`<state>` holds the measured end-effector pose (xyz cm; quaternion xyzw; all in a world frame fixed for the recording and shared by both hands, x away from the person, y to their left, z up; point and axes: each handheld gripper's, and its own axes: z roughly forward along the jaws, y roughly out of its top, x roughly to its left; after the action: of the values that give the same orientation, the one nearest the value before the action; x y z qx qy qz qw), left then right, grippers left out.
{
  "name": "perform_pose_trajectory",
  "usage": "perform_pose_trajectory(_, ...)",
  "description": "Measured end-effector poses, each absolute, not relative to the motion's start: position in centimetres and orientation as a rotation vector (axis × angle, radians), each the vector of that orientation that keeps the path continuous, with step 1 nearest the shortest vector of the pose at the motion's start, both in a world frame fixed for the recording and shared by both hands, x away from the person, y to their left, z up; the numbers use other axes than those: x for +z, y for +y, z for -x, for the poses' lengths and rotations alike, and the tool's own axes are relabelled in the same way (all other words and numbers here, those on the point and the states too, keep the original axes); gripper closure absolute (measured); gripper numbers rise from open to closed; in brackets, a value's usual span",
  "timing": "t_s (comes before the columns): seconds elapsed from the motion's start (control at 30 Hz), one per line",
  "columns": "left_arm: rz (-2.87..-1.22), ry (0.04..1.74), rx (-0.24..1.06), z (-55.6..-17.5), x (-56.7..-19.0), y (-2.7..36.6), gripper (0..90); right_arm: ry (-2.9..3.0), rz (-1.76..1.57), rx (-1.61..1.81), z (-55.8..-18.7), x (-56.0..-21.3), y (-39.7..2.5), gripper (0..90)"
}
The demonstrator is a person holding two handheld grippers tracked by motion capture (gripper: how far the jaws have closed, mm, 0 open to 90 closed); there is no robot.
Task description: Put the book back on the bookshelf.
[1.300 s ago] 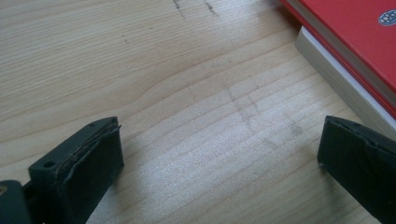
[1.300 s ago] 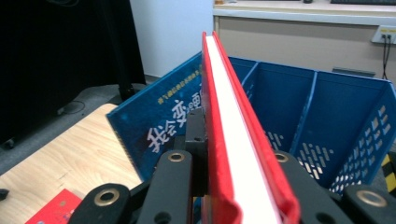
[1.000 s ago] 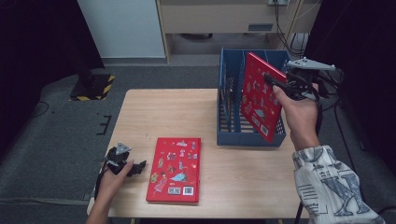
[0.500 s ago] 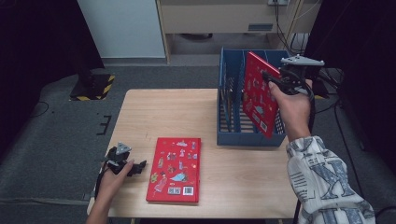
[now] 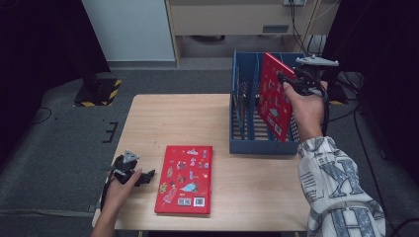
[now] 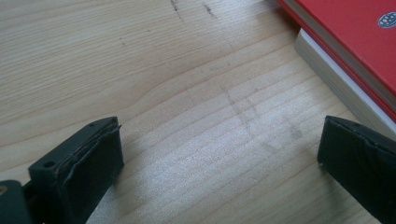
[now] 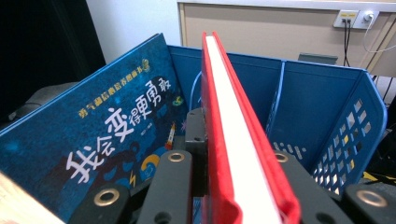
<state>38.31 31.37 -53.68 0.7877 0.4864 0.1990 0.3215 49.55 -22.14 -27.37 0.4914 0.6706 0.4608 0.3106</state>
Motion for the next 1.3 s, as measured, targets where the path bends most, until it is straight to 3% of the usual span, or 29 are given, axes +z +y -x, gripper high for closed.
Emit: perform_pose_trajectory(1.3,-2.074,1.272,0.523,-38.4,-53.7,31.3,0.0,1.669,-1.353,1.188,-52.9,-28.8,-20.8,79.3)
